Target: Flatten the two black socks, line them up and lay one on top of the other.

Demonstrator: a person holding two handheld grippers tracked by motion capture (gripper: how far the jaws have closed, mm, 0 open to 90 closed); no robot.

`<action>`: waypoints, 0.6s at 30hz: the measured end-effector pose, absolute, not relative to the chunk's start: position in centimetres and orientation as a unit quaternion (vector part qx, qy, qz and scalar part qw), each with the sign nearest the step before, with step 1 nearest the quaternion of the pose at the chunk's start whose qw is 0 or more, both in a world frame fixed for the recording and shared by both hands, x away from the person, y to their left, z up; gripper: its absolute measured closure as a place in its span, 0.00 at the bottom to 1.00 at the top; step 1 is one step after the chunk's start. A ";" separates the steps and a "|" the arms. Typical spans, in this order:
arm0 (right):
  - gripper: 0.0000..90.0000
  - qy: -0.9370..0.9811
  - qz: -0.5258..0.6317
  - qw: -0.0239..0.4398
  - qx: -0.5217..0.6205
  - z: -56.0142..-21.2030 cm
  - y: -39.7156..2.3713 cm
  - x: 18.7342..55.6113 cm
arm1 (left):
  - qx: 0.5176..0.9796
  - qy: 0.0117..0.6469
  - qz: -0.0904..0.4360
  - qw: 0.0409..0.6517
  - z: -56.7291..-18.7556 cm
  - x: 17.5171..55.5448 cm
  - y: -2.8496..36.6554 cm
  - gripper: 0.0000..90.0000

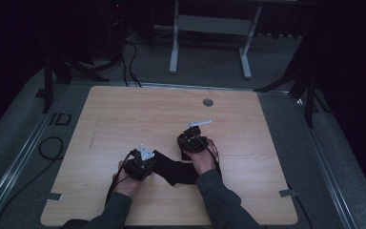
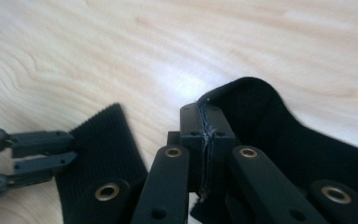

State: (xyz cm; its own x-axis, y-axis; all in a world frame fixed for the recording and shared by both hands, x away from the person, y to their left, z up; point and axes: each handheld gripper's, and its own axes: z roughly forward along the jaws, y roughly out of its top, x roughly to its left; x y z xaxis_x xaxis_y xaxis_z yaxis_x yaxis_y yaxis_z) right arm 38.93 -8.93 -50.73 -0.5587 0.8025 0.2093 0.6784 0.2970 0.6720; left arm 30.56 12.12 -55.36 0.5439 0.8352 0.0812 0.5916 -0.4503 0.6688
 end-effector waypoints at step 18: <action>0.98 0.754 0.410 0.141 0.494 -48.6 -20.5 35.1 | 0.829 0.426 0.206 0.298 -55.4 30.5 11.9 0.87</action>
State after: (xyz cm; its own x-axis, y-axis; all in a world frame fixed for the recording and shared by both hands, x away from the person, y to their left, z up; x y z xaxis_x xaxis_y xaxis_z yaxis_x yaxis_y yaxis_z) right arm 35.10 -20.45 -48.58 -0.4730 0.8598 0.1923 0.6291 0.1768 0.7569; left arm 30.50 11.92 -55.42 0.5511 0.8298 0.0883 0.5839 -0.4590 0.6695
